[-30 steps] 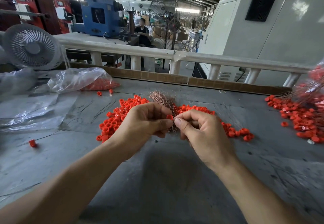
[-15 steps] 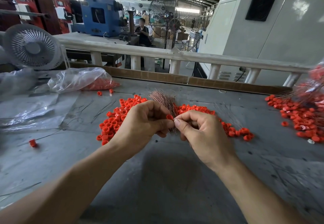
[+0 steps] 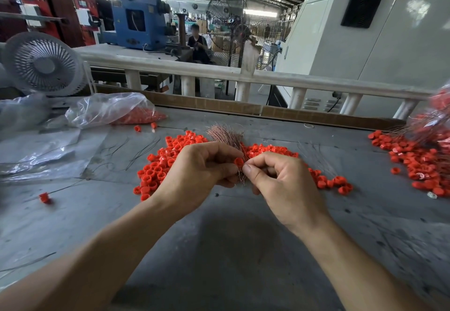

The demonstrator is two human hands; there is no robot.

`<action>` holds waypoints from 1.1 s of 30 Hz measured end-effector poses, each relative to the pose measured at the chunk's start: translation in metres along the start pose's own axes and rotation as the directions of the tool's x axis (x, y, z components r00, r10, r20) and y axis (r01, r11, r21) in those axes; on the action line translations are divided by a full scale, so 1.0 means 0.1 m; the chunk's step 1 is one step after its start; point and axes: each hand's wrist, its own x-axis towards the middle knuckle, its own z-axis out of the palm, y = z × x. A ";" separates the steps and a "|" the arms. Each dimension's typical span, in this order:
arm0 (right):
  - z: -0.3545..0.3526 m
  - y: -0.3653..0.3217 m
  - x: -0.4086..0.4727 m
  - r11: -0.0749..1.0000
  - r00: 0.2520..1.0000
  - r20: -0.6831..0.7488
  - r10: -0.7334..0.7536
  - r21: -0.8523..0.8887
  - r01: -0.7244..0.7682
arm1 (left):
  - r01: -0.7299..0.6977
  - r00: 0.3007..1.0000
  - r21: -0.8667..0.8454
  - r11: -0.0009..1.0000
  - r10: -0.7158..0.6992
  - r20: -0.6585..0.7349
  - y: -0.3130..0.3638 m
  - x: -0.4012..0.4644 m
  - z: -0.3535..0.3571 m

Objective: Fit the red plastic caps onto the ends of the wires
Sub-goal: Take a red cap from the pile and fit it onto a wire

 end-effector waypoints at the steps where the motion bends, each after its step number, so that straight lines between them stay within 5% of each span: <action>1: 0.00 -0.01 0.00 1.000 1.000 0.002 0.003 0.000 -0.003 | -0.003 1.000 0.011 1.000 0.003 -0.004 0.00 0.00 0.00; 33: -0.01 -0.02 0.00 1.000 1.000 0.021 0.024 -0.017 -0.023 | 0.013 1.000 -0.043 0.999 -0.013 -0.007 -0.02 -0.01 0.01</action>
